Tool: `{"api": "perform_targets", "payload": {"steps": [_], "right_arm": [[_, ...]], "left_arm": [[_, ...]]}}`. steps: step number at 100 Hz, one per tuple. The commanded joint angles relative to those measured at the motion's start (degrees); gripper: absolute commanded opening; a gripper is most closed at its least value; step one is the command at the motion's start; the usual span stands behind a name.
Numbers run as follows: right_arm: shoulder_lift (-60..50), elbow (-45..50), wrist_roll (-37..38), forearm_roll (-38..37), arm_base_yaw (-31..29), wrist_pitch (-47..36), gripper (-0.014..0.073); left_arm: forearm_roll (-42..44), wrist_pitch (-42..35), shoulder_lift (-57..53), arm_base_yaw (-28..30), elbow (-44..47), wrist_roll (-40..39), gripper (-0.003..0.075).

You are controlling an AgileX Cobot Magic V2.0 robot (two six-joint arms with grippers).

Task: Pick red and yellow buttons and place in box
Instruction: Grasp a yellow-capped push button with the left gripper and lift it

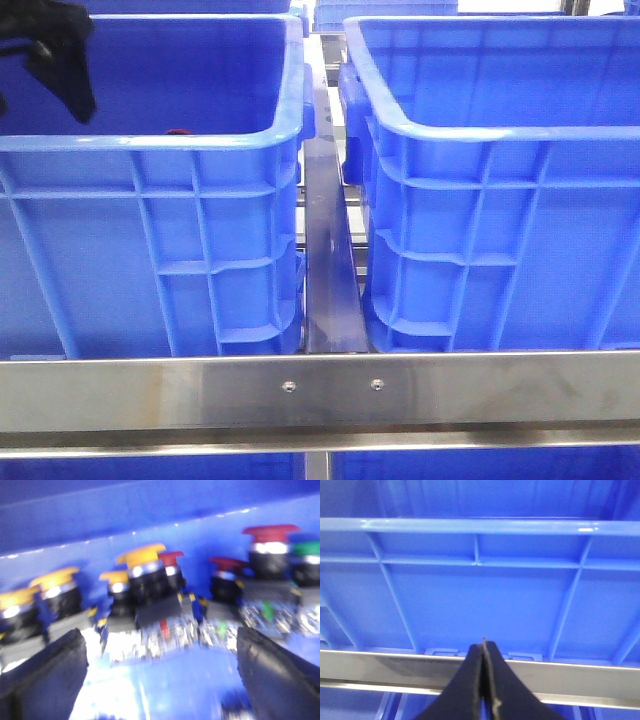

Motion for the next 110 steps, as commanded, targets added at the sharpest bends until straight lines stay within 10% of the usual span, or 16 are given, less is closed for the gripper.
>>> {"api": "perform_targets", "payload": {"steps": [1,53,83,110], "right_arm": [[-1.16,-0.94,-0.21,-0.64,0.19,-4.44,-0.0068],[-1.16,-0.94,-0.21,-0.64,0.19,-4.44,-0.0068],[-1.16,-0.94,-0.21,-0.64,0.19,-4.44,-0.0068],[-1.16,-0.94,-0.21,-0.64,0.19,-4.44,-0.0068]], "left_arm": [[-0.05,-0.81,0.67,-0.52,-4.43,-1.47,0.0575],[-0.05,-1.63,8.2,-0.52,-6.53,-1.8,0.0559],[-0.48,-2.78,8.2,-0.52,-6.53,-1.8,0.0171],[-1.73,-3.62,8.09,-0.52,-6.53,-1.8,0.0148]]}}
